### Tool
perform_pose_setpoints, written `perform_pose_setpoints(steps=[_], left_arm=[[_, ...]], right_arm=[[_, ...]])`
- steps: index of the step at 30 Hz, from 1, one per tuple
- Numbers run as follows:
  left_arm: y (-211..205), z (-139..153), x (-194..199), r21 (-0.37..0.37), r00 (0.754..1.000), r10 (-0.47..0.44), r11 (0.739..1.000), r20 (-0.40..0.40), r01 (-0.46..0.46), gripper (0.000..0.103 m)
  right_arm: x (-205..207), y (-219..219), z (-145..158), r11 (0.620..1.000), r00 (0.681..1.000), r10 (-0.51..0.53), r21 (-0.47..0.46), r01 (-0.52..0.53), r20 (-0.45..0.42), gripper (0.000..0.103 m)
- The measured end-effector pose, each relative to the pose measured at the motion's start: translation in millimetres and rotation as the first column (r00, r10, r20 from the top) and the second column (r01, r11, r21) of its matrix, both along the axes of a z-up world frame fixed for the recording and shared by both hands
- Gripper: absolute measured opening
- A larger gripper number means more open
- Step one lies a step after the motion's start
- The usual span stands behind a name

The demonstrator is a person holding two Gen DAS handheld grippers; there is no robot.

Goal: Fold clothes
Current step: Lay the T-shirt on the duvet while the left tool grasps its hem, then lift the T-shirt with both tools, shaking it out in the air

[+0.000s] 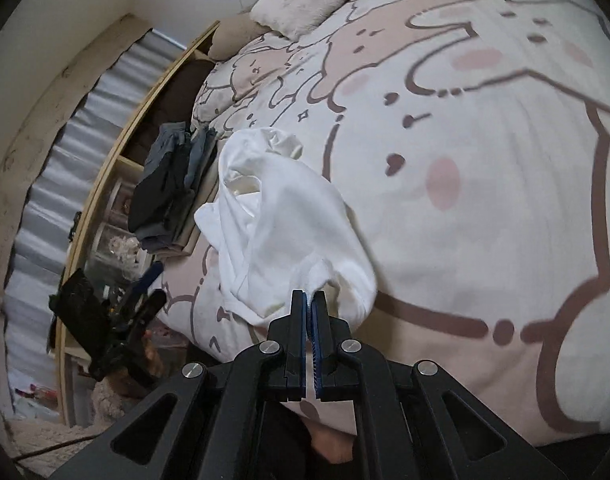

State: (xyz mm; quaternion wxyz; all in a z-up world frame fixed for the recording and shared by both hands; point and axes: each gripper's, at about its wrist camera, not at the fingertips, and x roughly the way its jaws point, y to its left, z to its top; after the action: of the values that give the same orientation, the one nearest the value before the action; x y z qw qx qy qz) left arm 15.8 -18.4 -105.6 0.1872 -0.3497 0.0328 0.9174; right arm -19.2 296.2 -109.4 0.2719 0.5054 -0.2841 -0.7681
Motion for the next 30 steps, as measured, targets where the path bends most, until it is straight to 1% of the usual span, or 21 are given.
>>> perform_pose_setpoints(steps=[1, 3, 6, 9, 12, 14, 15, 17, 18, 19, 21, 23, 25, 26, 27, 28, 29, 30], left_arm=[[9.9, -4.5, -1.5, -0.006, 0.999, -0.034, 0.999, 0.017, 0.034, 0.1], [27.2, -12.9, -3.4, -0.013, 0.994, -0.097, 0.995, 0.051, 0.098, 0.084], [40.8, -18.4, -5.3, -0.018, 0.987, -0.142, 0.989, 0.071, 0.144, 0.082], [39.5, -9.2, -19.6, -0.029, 0.99, -0.136, 0.99, 0.042, 0.137, 0.082], [29.5, 6.4, -45.2, -0.093, 0.995, -0.096, 0.991, -0.028, 0.093, 0.082], [19.8, 12.3, -69.3, -0.125, 0.995, -0.083, 0.989, -0.048, 0.077, 0.081], [15.0, 15.3, -81.3, -0.14, 0.995, -0.077, 0.988, -0.058, 0.069, 0.075], [6.2, 10.8, -110.1, -0.148, 0.996, -0.094, 0.985, 0.003, 0.094, 0.065], [3.7, 5.6, -122.2, -0.138, 0.994, -0.1, 0.985, 0.045, 0.105, 0.062], [1.1, 0.4, -134.3, -0.127, 0.991, -0.105, 0.985, 0.087, 0.116, 0.062], [-2.4, -10.6, -151.6, -0.11, 0.985, -0.084, 0.989, 0.151, 0.101, 0.062], [-5.7, -25.2, -171.7, -0.106, 0.976, -0.029, 0.993, 0.216, 0.053, 0.062], [-7.5, -33.8, -179.2, -0.075, 0.964, -0.01, 0.997, 0.267, 0.031, 0.059], [-8.4, -38.0, -182.8, -0.059, 0.956, -0.001, 0.998, 0.293, 0.019, 0.044], [-9.3, -42.3, -186.5, -0.043, 0.948, 0.007, 0.999, 0.318, 0.008, 0.025], [-9.9, -44.9, -188.1, -0.03, 0.942, 0.012, 1.0, 0.337, -0.002, 0.016], [-11.2, -43.3, -187.4, -0.012, 0.941, 0.012, 1.0, 0.339, -0.008, 0.009], [-13.0, -40.0, -185.9, 0.01, 0.942, 0.009, 1.0, 0.335, -0.013, 0.009]], right_arm=[[-0.5, 2.5, -1.1, 1.0, 1.0, -0.012, -0.016, 0.012, 0.005, 0.003], [-1.9, 8.0, -2.1, 0.999, 0.999, -0.034, -0.042, 0.035, 0.008, 0.003], [-1.7, 13.5, -1.6, 0.998, 0.999, -0.043, -0.052, 0.043, -0.001, 0.003], [0.3, 14.0, -4.1, 0.998, 0.999, -0.031, -0.048, 0.03, -0.012, 0.003], [1.2, 8.8, -6.9, 1.0, 1.0, -0.016, -0.008, 0.016, -0.019, 0.003], [1.5, 8.2, -11.3, 1.0, 1.0, -0.018, 0.011, 0.018, -0.01, 0.003], [1.4, 9.2, -14.1, 1.0, 1.0, -0.021, 0.014, 0.021, -0.005, 0.003], [0.9, 12.5, -20.1, 0.999, 0.999, -0.034, 0.021, 0.034, 0.01, 0.003], [0.5, 14.2, -23.2, 0.999, 0.999, -0.043, 0.019, 0.042, 0.02, 0.003], [0.2, 15.8, -26.1, 0.999, 0.998, -0.05, 0.016, 0.05, 0.03, 0.003], [0.2, 17.6, -29.4, 0.998, 0.998, -0.057, 0.012, 0.057, 0.04, 0.003], [0.3, 18.6, -31.6, 0.998, 0.997, -0.064, 0.009, 0.063, 0.045, 0.003], [0.1, 19.1, -33.0, 0.998, 0.996, -0.069, 0.004, 0.069, 0.049, 0.003], [-0.3, 18.9, -32.9, 0.998, 0.996, -0.069, 0.004, 0.069, 0.05, 0.003], [-0.8, 18.7, -32.7, 0.998, 0.996, -0.069, 0.004, 0.068, 0.05, 0.003], [-1.3, 18.5, -31.9, 0.998, 0.997, -0.067, 0.007, 0.066, 0.048, 0.003], [-1.8, 18.2, -31.0, 0.998, 0.997, -0.065, 0.009, 0.065, 0.045, 0.003], [-2.4, 17.9, -29.2, 0.998, 0.997, -0.068, 0.013, 0.067, 0.041, 0.003]])
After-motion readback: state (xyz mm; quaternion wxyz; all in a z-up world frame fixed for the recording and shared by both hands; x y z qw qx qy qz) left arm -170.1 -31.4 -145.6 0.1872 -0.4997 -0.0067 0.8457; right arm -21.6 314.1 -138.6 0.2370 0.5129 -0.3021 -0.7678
